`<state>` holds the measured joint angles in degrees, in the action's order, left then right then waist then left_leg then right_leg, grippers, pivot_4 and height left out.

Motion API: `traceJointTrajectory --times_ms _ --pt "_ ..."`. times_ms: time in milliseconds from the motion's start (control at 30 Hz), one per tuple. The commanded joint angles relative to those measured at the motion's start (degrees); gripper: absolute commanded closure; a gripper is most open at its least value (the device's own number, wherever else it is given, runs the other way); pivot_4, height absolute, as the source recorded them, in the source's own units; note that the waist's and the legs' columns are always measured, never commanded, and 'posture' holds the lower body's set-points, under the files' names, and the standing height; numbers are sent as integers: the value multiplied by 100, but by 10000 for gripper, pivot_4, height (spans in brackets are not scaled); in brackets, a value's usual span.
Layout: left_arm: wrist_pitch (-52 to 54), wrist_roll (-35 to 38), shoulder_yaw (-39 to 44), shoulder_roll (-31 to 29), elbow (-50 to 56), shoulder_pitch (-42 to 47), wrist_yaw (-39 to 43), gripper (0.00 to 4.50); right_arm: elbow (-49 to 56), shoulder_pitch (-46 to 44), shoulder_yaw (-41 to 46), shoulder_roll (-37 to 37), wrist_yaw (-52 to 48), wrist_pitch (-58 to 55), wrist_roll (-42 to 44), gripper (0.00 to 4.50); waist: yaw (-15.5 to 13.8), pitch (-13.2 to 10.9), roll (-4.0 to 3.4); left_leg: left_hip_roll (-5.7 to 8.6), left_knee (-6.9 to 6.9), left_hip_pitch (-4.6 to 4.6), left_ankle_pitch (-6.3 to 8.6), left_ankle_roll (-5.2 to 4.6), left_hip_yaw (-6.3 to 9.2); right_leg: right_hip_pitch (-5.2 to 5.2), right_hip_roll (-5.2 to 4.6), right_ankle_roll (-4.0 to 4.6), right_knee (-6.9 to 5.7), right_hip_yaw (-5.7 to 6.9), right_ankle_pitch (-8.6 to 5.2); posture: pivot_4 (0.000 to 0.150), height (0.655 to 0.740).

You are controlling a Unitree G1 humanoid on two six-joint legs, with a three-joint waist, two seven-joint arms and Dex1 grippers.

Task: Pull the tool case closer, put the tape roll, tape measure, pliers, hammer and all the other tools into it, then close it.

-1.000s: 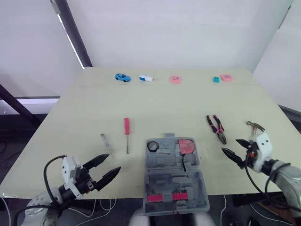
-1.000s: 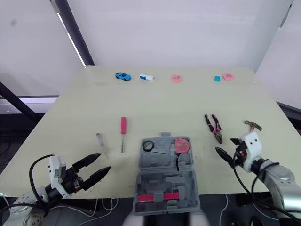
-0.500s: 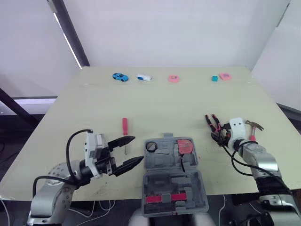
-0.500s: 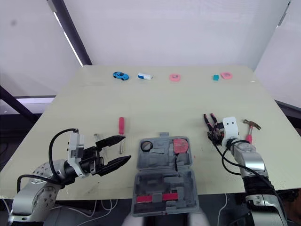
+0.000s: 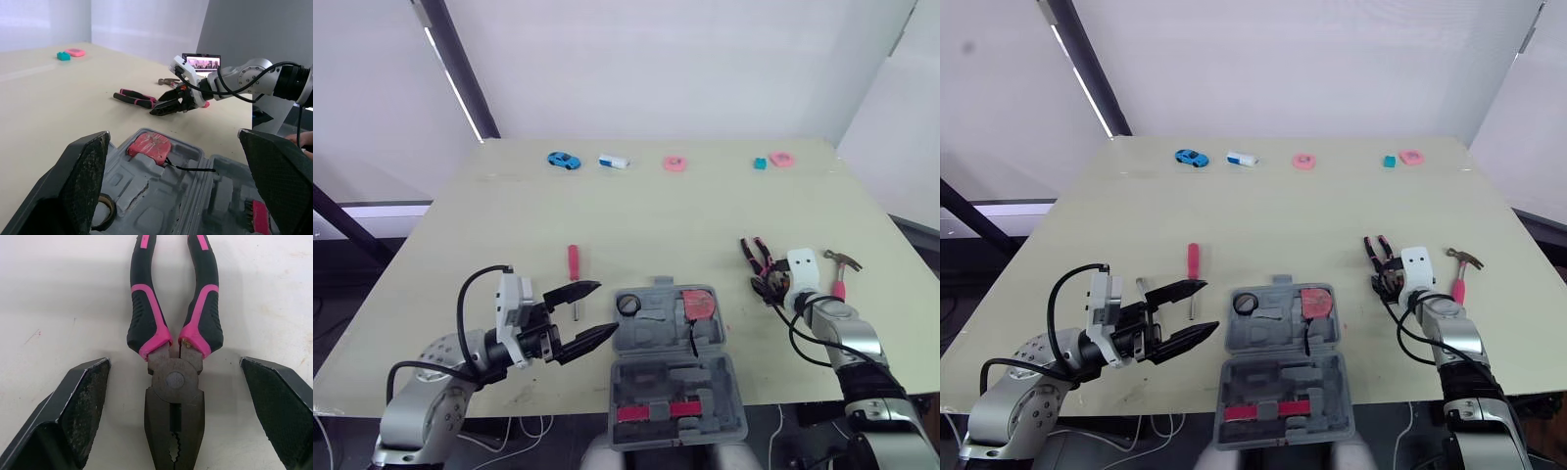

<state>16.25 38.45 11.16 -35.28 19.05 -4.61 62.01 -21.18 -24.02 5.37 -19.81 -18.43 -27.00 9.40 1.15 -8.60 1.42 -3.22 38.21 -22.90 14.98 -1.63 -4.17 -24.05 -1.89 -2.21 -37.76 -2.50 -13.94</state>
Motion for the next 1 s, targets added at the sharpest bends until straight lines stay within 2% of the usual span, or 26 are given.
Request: traceJointTrajectory --times_ms 33,167,200,433,667,867,1000 --pt "-1 123 17 9 192 64 -21 0 113 101 110 13 12 157 18 14541 0 0 0 0 0 0 0 0 0 0 0 0 0 0 0 1500 7400" --pt "48 159 10 8 240 86 -30 0 197 332 46 22 -38 222 -8 33367 -7 0 0 0 0 0 0 0 -1 1 1 0 0 1 0 1500 7400" --pt "62 168 7 10 256 88 -31 0 199 379 40 28 -45 251 -13 35493 -14 0 0 0 0 0 0 0 0 2 0 0 0 2 0 1500 7400" --pt "133 225 11 -41 343 53 -11 0 536 683 54 19 -163 345 67 35122 -19 0 0 0 0 2 0 0 1 4 1 0 0 3 -1 1500 7400" --pt "233 326 22 -3 460 71 -68 0 1735 1569 167 -329 -654 309 289 35122 -41 -1 -1 -1 -2 1 0 0 4 4 2 -1 3 3 -1 1500 7400" --pt "303 636 102 130 494 91 -121 0 2951 2095 149 -997 -1470 345 524 35122 -4 -17 -20 -1 7 5 0 0 7 3 -1 -3 -4 -6 -1 1500 7400" --pt "-73 541 283 160 274 -26 61 0 3800 2044 46 -1814 -2454 133 889 35122 14 -22 -23 -1 7 13 0 0 7 3 3 -5 -6 -10 -2 1500 7400"
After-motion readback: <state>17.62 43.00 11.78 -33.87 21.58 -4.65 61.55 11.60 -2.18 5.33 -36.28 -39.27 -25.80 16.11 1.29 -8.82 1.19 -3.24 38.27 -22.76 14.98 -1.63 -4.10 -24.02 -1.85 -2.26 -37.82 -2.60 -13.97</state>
